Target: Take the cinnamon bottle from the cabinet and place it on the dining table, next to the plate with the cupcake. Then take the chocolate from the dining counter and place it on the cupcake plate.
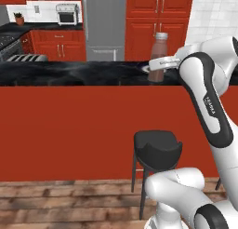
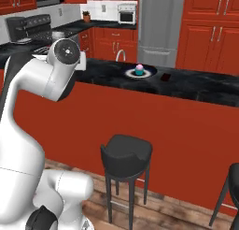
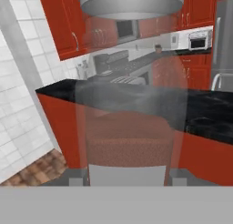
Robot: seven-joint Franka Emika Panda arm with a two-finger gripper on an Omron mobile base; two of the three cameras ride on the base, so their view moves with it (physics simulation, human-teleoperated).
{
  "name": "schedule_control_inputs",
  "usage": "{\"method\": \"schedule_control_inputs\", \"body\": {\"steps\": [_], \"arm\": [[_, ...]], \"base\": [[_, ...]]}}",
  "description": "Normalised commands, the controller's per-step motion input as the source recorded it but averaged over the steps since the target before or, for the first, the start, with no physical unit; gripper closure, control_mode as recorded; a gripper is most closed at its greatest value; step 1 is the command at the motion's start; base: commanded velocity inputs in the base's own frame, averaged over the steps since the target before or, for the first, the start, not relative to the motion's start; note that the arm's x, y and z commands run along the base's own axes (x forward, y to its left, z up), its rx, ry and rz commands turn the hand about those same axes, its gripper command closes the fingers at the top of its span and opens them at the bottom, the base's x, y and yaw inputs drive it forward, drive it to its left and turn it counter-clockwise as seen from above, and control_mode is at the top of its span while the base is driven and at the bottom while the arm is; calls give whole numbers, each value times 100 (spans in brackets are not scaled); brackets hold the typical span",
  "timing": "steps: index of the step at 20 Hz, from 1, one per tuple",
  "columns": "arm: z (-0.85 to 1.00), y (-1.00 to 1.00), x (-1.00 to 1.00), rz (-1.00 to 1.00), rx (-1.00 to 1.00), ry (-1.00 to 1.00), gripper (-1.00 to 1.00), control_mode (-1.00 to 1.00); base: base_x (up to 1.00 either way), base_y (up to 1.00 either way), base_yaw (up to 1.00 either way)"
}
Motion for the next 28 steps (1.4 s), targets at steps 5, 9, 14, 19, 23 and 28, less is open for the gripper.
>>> {"method": "schedule_control_inputs", "body": {"steps": [5,9,14,19,23,28], "arm": [[0,0,0,0,0,0,100,100],[0,0,0,0,0,0,100,100],[0,0,0,0,0,0,100,100],[0,0,0,0,0,0,100,100],[0,0,0,0,0,0,100,100],[0,0,0,0,0,0,100,100]], "base": [[18,51,-29],[47,4,-15],[56,5,-8],[58,10,-4],[63,14,-5],[72,15,-5]]}}
